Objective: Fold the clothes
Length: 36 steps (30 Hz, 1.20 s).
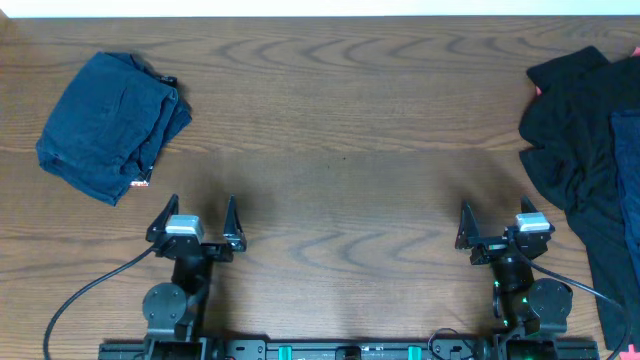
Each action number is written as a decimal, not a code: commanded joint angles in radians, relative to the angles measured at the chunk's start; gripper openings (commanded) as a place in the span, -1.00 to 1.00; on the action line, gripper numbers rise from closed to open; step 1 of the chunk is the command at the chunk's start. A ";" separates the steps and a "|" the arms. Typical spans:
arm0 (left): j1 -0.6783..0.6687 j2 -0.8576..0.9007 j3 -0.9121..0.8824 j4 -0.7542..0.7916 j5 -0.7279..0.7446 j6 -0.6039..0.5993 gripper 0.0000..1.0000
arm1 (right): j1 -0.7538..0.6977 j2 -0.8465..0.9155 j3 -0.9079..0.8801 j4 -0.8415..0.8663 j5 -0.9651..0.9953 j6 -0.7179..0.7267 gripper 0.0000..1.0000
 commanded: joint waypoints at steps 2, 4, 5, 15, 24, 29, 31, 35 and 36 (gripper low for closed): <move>0.000 -0.010 -0.010 -0.077 -0.011 0.021 0.96 | 0.011 -0.007 -0.003 -0.002 0.006 -0.011 0.99; 0.000 -0.010 -0.010 -0.131 -0.013 0.021 0.96 | 0.011 -0.007 -0.003 -0.002 0.006 -0.011 0.98; 0.000 -0.010 -0.010 -0.122 -0.012 0.021 0.96 | 0.011 -0.007 -0.003 -0.002 0.006 -0.011 0.98; 0.000 -0.006 -0.010 -0.124 -0.012 0.021 0.96 | 0.011 -0.007 -0.003 -0.002 0.006 -0.011 0.98; 0.000 -0.006 -0.010 -0.124 -0.012 0.021 0.96 | 0.011 -0.007 -0.003 -0.002 0.006 -0.011 0.99; 0.000 -0.006 -0.010 -0.124 -0.012 0.021 0.96 | 0.011 -0.007 -0.003 -0.002 0.006 -0.011 0.99; 0.000 -0.006 -0.010 -0.124 -0.012 0.021 0.96 | 0.011 -0.007 -0.003 -0.002 0.006 -0.011 0.99; 0.000 -0.006 -0.010 -0.124 -0.012 0.021 0.96 | 0.011 -0.007 -0.003 -0.002 0.006 -0.011 0.98; 0.000 -0.006 -0.010 -0.124 -0.012 0.021 0.96 | 0.011 -0.007 -0.003 -0.002 0.006 -0.011 0.99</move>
